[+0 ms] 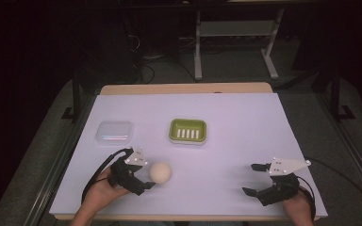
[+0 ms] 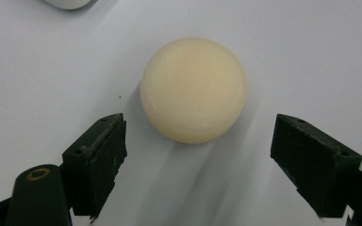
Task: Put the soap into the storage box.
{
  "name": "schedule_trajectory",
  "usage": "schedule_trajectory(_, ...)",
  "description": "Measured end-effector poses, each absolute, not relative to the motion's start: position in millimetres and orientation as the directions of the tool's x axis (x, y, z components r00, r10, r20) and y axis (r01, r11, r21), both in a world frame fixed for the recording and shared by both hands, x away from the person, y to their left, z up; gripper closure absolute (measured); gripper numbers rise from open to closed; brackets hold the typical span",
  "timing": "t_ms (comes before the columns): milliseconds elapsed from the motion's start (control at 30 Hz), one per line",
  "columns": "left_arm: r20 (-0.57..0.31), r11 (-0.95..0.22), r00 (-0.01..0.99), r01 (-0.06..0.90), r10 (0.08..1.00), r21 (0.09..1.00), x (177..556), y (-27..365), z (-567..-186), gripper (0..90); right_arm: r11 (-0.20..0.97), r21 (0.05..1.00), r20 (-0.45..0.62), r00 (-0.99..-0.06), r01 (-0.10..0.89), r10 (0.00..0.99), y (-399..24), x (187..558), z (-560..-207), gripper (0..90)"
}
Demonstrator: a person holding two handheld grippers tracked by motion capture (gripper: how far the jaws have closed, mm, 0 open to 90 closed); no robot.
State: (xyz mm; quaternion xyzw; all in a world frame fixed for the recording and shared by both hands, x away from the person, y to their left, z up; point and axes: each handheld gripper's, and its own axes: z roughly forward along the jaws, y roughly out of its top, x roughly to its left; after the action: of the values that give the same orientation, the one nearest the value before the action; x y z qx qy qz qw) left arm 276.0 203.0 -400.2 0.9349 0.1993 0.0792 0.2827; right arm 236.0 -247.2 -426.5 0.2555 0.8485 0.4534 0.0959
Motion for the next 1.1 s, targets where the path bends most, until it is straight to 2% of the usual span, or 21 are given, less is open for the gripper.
schedule_trajectory(1100,0.040,-0.801,0.921,0.315,0.388,0.509,292.7,182.0,-409.5,18.2,0.463,0.818,0.069,-0.858,0.340,0.509,-245.3,236.0,-426.7,13.1)
